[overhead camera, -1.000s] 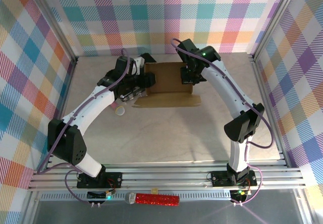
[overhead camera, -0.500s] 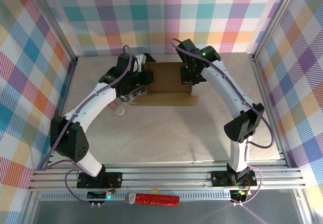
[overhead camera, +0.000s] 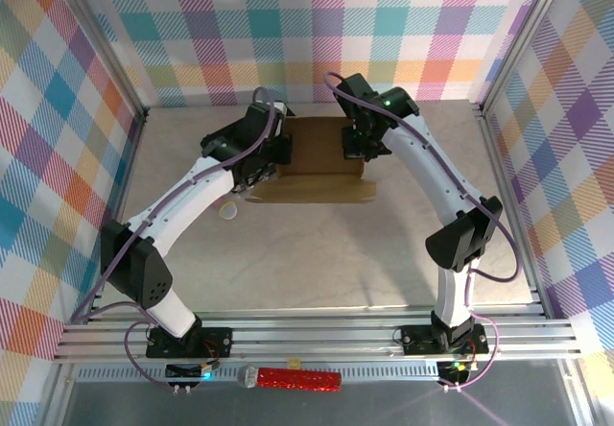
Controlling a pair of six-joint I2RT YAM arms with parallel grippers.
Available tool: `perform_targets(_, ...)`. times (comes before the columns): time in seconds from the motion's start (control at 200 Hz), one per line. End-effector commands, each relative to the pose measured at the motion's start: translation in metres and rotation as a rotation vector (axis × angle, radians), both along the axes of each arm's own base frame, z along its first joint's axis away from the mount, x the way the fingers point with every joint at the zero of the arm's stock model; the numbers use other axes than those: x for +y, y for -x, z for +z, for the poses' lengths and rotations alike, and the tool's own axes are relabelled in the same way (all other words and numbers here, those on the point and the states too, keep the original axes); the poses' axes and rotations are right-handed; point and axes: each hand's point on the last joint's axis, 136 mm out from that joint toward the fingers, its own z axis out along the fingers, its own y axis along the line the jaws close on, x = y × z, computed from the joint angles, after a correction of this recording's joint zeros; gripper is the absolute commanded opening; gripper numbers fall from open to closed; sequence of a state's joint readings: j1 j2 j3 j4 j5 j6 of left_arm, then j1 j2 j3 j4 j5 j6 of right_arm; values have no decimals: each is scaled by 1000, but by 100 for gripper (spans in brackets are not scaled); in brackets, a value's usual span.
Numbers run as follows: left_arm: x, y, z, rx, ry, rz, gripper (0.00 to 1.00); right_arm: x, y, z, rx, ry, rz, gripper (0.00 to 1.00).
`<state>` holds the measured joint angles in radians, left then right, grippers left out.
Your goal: Fold the paper box
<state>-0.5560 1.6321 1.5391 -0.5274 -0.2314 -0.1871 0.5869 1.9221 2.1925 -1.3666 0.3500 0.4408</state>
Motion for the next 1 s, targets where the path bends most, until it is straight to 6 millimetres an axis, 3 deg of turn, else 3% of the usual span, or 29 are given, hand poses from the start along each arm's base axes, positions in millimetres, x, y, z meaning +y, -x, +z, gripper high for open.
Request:
perform_targets(0.0,46,-4,-16,13,-277,168,0,-1,5,12,-9,-13,-2,0)
perform_targets(0.325,54,-2,-16,28,-327,195,0,3,3,10,0,-24,3,0)
perform_targets(0.385,42,-1,-18,43,-255,133,23,4,3,10,2,-26,4,0)
perform_targets(0.46,24,3,-19,63,-125,33,42,4,3,10,1,-25,4,0)
perform_targets(0.565,2,13,-14,96,47,-96,54,4,2,11,5,-25,2,0)
perform_targets(0.71,-9,26,-15,138,178,-197,56,4,3,10,9,-31,1,0)
perform_targets(0.995,-6,25,-36,177,169,-184,52,8,3,12,13,-55,11,0)
